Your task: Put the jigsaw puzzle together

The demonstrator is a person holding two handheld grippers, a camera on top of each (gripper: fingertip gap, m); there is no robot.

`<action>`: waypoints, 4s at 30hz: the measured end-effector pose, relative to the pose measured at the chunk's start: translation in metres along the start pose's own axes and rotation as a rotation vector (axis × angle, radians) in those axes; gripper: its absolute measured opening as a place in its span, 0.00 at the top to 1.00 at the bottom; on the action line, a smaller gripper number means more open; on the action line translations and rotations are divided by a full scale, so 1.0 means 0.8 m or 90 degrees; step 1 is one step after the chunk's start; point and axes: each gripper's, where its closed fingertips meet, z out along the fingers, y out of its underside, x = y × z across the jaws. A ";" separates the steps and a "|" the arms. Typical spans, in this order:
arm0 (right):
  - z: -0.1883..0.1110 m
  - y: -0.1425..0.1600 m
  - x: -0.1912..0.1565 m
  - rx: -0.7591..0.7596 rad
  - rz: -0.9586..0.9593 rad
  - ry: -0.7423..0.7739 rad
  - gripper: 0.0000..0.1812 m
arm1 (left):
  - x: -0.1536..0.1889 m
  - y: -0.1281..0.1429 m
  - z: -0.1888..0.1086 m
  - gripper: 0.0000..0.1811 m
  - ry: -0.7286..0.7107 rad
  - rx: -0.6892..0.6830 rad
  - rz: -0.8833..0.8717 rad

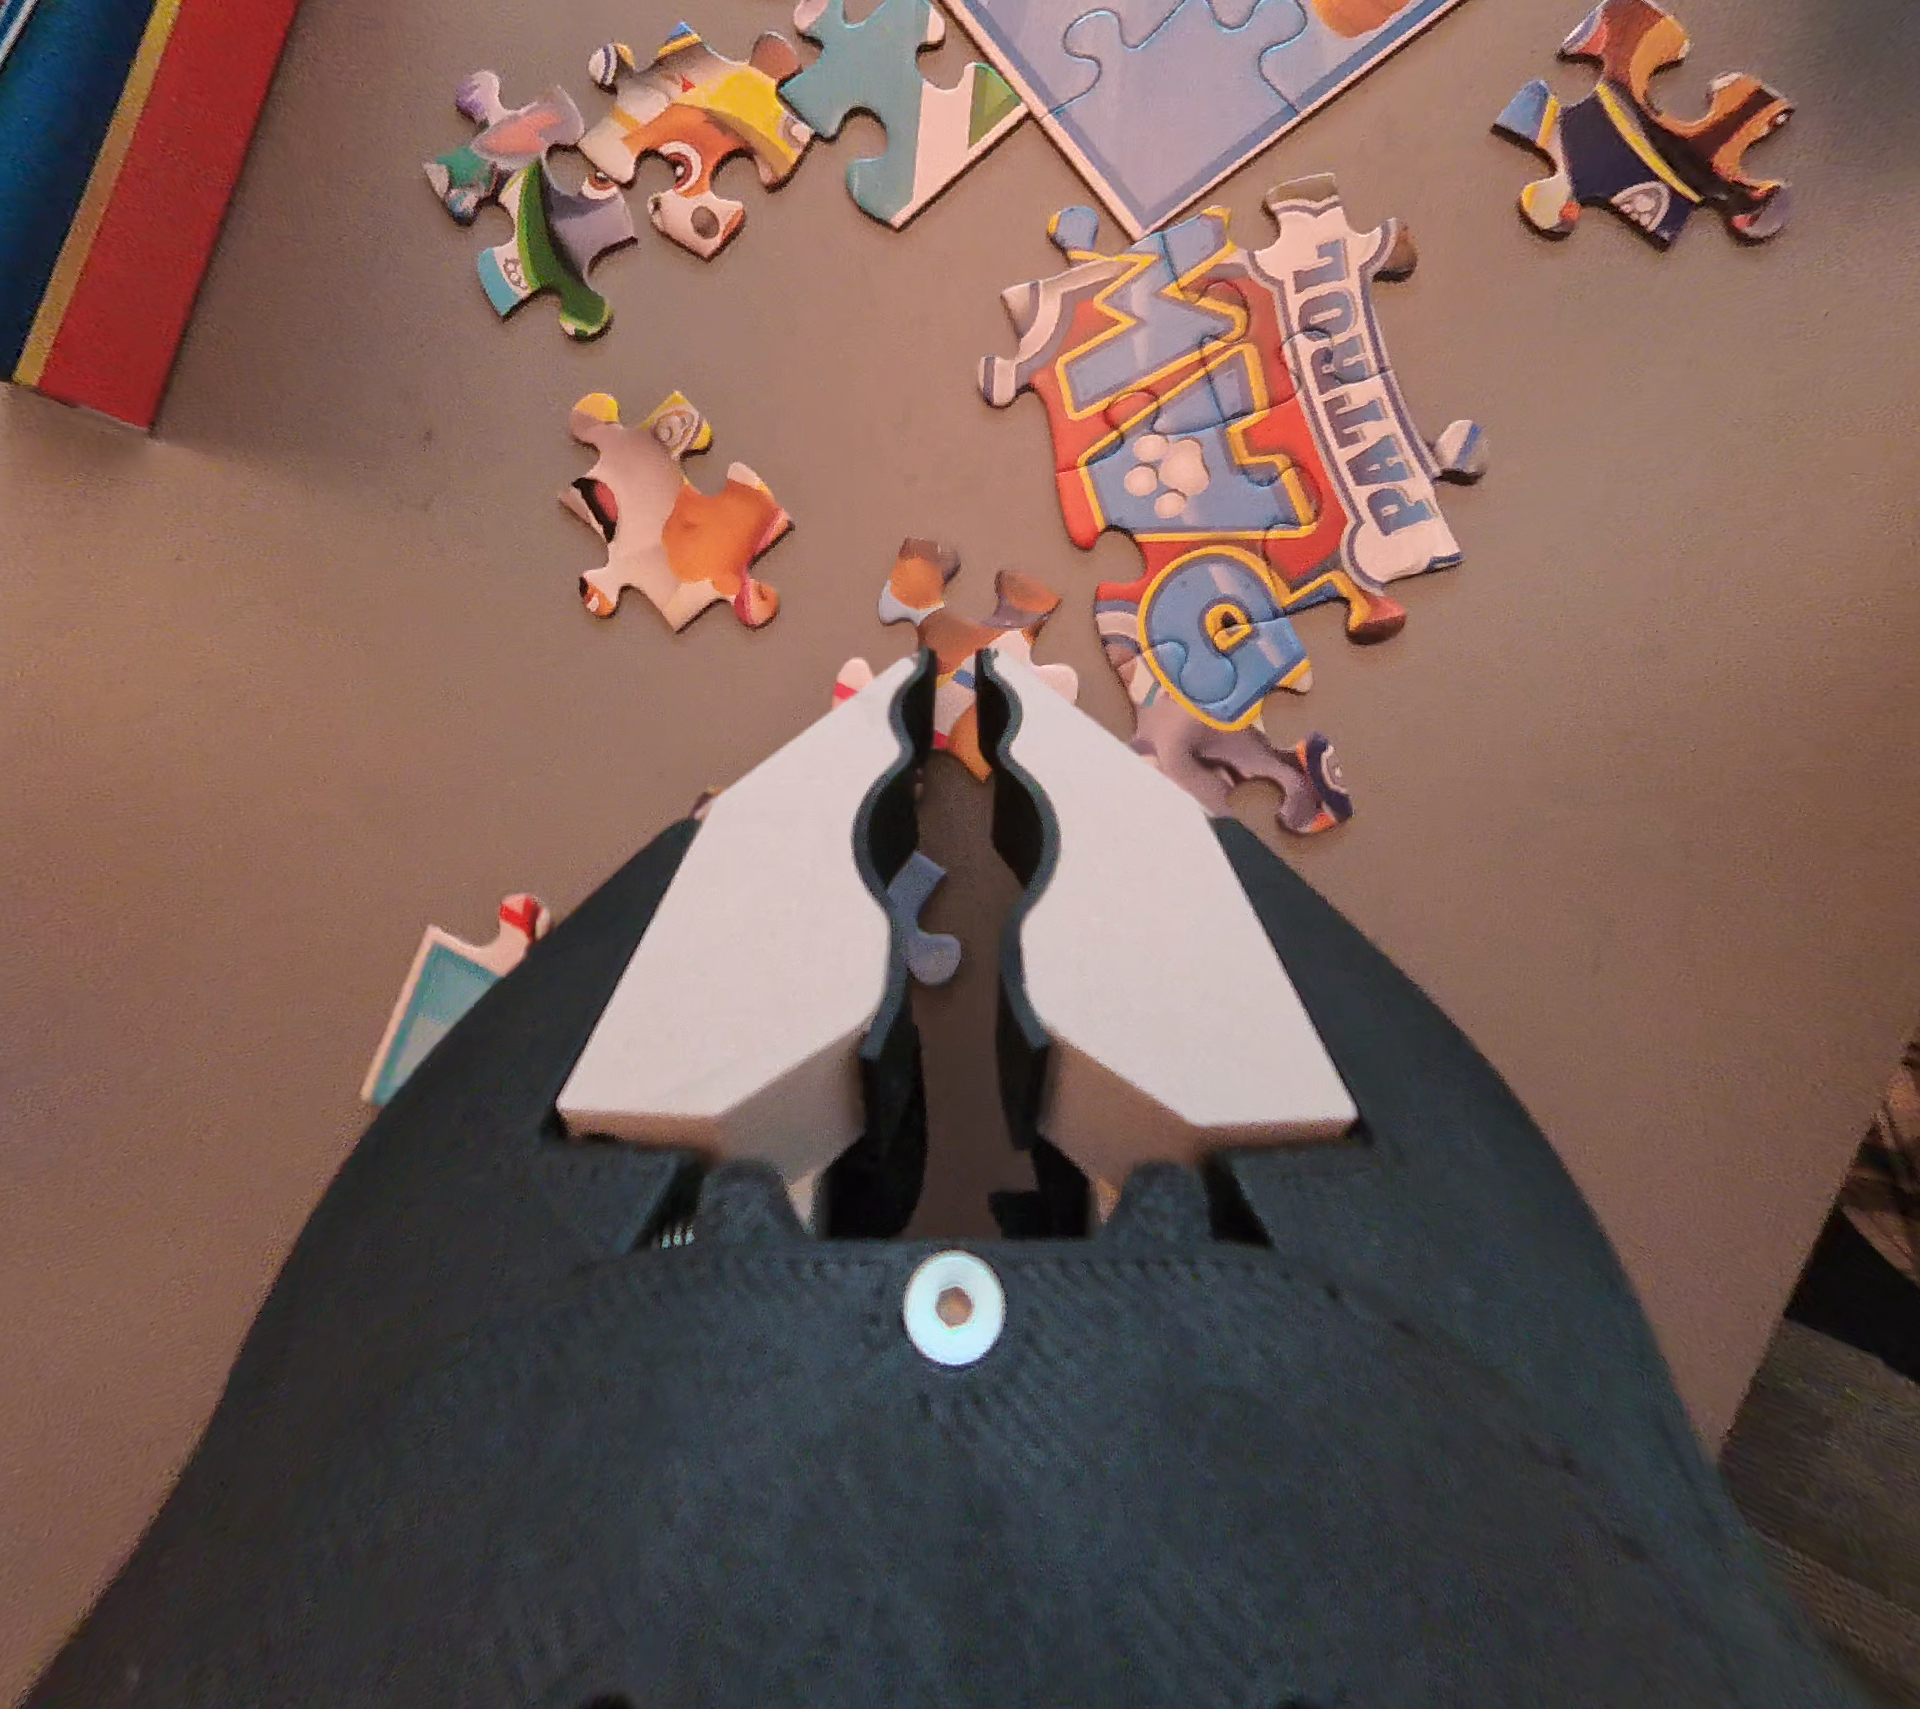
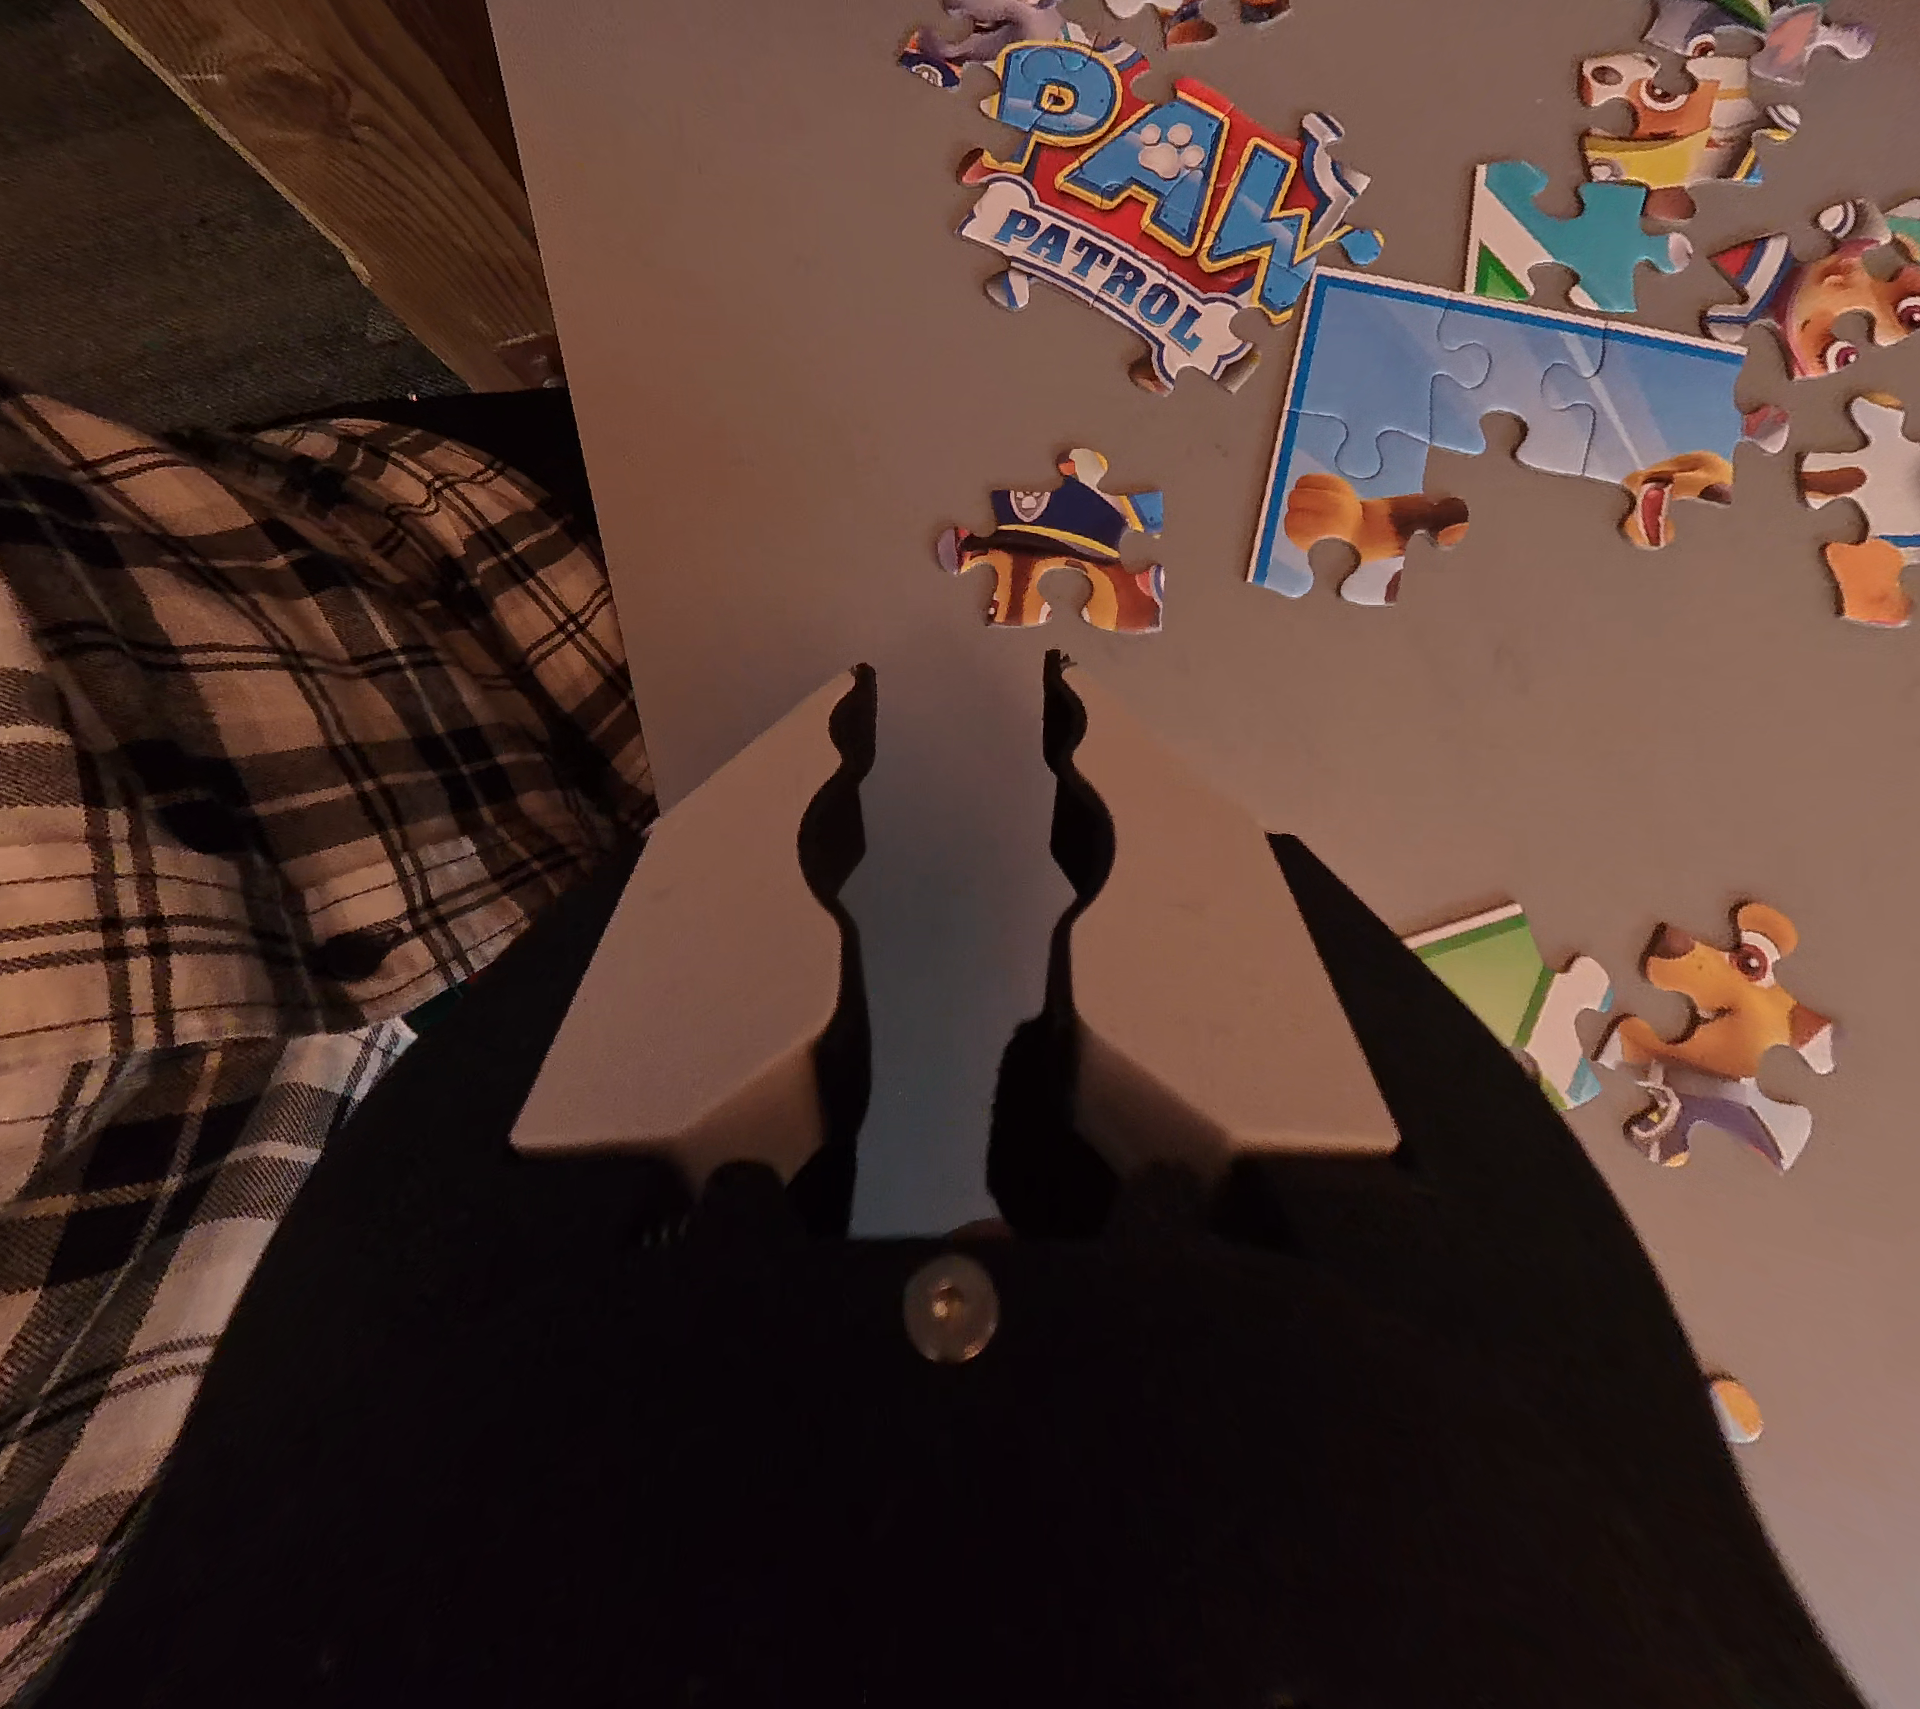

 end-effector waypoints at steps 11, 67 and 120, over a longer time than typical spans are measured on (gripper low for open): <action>0.010 0.003 -0.003 -0.006 -0.002 -0.006 0.83 | 0.006 0.058 -0.041 1.00 0.015 -0.061 -0.013; 0.048 0.025 -0.076 -0.031 -0.408 0.297 0.76 | 0.106 -0.030 0.009 0.77 0.084 0.026 0.033; -0.017 -0.030 0.007 0.038 -0.370 0.458 1.00 | 0.151 -0.008 -0.013 0.82 0.099 0.030 0.066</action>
